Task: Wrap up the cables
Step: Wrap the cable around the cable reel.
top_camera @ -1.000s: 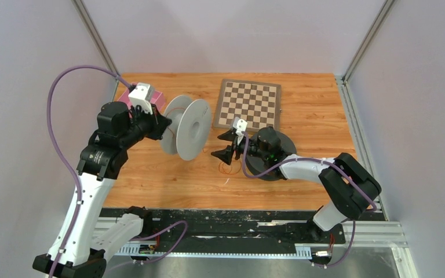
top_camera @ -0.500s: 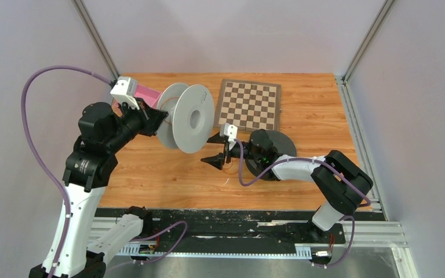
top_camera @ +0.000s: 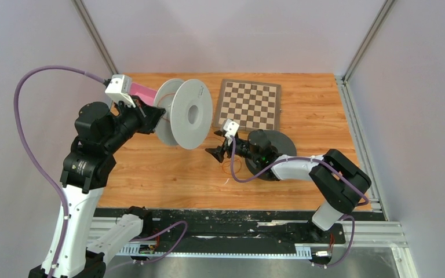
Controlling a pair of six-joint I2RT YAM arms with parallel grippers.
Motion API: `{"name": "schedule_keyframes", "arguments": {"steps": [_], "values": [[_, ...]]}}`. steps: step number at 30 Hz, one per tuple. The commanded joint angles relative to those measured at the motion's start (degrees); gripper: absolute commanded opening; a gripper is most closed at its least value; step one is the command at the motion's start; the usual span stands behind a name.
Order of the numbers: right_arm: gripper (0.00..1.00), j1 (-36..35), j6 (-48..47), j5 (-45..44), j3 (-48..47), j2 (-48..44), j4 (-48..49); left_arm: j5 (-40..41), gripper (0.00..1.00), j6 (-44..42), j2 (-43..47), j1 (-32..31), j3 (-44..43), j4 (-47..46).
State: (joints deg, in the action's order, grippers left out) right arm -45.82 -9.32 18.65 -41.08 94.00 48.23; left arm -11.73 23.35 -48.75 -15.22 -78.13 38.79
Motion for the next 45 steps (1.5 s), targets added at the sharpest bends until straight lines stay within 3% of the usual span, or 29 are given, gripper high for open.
{"name": "schedule_keyframes", "arguments": {"steps": [1, 6, 13, 16, 20, 23, 31, 35, 40, 43, 45], "values": [[0.72, -0.05, 0.31, -0.94, 0.75, -0.35, -4.76, 1.61, 0.0, 2.6, 0.58, 0.31, -2.26, -6.67], [0.66, -0.05, 3.58, -2.1, 2.73, 1.0, -5.13, 2.54, 0.0, 4.84, 0.19, 0.3, -1.16, -8.34], [0.13, -0.62, 8.63, -0.97, 5.32, -1.49, -7.94, 8.0, 0.0, 7.44, 0.06, 0.28, 1.16, -12.96], [0.0, -2.39, 8.97, -1.11, 6.93, -4.82, -9.12, 10.96, 0.0, 8.95, -1.18, 0.57, 1.4, -13.87], [0.0, -6.04, 11.34, -1.47, 5.66, -8.23, -15.01, 15.93, 0.0, 12.55, -1.77, 1.78, 3.82, -16.74], [0.0, -10.26, 10.98, -3.95, 2.26, -11.51, -24.74, 19.8, 0.0, 15.7, -2.22, 2.75, 6.24, -18.35], [0.0, -21.28, 4.93, -8.58, -5.5, -19.65, -40.33, 24.32, 0.0, 13.73, -6.83, 2.83, 13.28, -20.31], [0.0, -27.71, 4.52, -12.92, -9.77, -19.43, -44.21, 21.14, 0.0, 16.6, -7.92, 3.7, 16.98, -21.19], [0.0, -36.01, 7.42, -18.38, -11.28, -16.21, -44.18, 9.16, 0.0, 21.54, -8.57, 7.97, 17.62, -21.23], [0.0, -37.13, 8.12, -21.9, -12.97, -14.41, -44.6, 7.98, 0.0, 21.61, -8.11, 8.15, 17.28, -21.42], [0.0, -37.1, 7.57, -24.31, -15.11, -13.83, -45.77, 6.48, 0.0, 17.34, -8.19, 8.13, 17.46, -22.18]]}}
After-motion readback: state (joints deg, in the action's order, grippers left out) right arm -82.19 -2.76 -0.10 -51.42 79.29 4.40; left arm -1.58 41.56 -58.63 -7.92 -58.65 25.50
